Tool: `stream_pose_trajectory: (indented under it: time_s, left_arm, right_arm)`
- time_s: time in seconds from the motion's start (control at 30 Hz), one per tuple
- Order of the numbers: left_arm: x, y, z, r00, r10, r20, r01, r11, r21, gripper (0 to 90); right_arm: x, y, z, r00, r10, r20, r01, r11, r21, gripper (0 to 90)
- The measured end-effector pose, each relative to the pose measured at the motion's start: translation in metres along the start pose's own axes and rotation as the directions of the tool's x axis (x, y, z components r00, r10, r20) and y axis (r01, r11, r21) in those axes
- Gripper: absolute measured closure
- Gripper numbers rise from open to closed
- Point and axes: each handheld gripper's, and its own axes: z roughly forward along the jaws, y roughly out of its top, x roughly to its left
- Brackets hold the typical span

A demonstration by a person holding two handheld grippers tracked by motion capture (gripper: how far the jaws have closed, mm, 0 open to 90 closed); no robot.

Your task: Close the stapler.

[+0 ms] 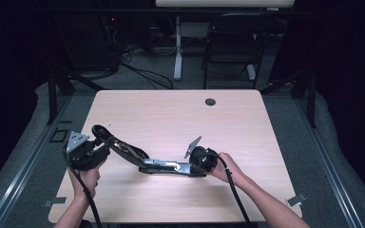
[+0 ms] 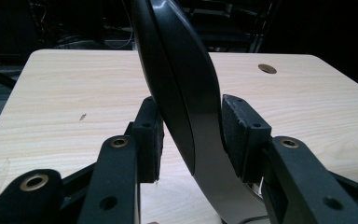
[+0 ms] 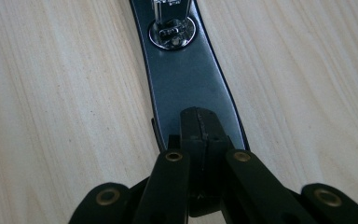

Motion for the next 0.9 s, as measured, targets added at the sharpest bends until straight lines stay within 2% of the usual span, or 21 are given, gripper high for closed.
stream_pose_trajectory:
  time_s: [0.17,0.23,0.37,0.7,0.9]
  left_arm:
    - [-0.001,0.0,0.0,1.0,0.005,0.003,-0.005,1.0,-0.003,60.7]
    - [-0.002,0.001,-0.001,0.9999,0.01,0.005,-0.01,0.9999,-0.002,60.7]
    - [-0.004,0.001,0.0,0.9998,0.009,0.016,-0.009,0.9999,-0.013,61.2]
    - [-0.017,0.006,0.001,0.9976,0.059,0.038,-0.057,0.9977,-0.036,62.1]
    - [-0.022,0.007,0.002,0.9965,0.068,0.049,-0.066,0.9969,-0.043,62.6]
  right_arm:
    - [0.0,0.0,0.0,0.9999,0.012,-0.006,-0.012,1.0,-0.004,90.0]
    - [0.001,0.001,0.0,1.0,0.0,0.01,-0.001,1.0,0.01,90.0]
    - [-0.001,0.0,0.0,0.9997,0.022,-0.009,-0.022,1.0,0.0,90.0]
    - [-0.001,-0.001,0.0,0.9994,0.03,-0.016,-0.03,1.0,-0.007,90.0]
    - [-0.003,-0.001,0.0,0.9992,0.031,-0.024,-0.031,1.0,-0.005,90.0]
